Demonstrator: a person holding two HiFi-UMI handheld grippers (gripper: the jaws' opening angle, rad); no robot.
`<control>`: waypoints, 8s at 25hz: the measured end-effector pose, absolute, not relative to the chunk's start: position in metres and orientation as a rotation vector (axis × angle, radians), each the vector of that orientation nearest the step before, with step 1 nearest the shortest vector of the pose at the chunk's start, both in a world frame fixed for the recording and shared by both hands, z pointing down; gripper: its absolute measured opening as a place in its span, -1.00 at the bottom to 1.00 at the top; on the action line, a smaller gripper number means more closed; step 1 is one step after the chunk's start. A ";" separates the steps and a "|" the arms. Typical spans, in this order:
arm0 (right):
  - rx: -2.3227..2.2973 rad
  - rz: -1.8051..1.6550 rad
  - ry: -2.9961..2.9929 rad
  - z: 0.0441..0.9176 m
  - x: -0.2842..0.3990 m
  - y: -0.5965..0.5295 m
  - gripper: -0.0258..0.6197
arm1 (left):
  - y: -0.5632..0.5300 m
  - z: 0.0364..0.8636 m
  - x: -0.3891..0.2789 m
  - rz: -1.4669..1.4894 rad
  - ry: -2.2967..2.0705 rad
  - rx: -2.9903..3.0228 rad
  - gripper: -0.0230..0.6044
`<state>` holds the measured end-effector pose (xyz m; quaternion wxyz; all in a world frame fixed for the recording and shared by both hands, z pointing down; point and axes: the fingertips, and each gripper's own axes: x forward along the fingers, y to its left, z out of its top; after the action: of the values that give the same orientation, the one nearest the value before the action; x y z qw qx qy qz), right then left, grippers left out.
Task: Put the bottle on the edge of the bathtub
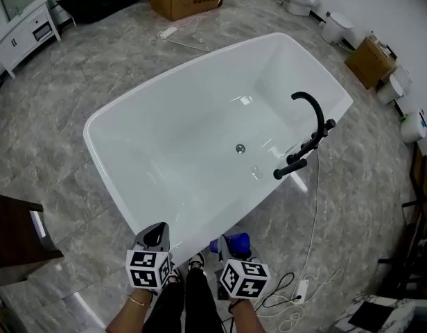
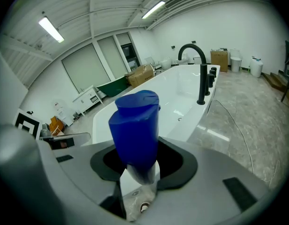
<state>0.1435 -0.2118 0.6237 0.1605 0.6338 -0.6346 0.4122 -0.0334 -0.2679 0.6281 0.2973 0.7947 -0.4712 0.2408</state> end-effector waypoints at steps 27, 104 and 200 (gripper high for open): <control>1.892 1.084 -1.832 0.656 0.191 -0.258 -0.39 | -0.270 0.684 0.004 0.671 -1.190 2.115 -0.89; 1.981 0.743 -1.743 0.665 0.203 -0.292 -0.38 | -0.260 0.694 -0.030 0.631 -1.225 2.049 -0.89; 2.222 0.545 -1.795 0.409 0.225 -0.191 -0.72 | -0.258 0.424 0.043 0.303 -1.112 2.508 -0.89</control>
<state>0.2254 -0.1910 0.4086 0.1165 0.7589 -0.6130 0.1863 0.0429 -0.2583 0.4243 0.1896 0.8922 -0.3954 0.1077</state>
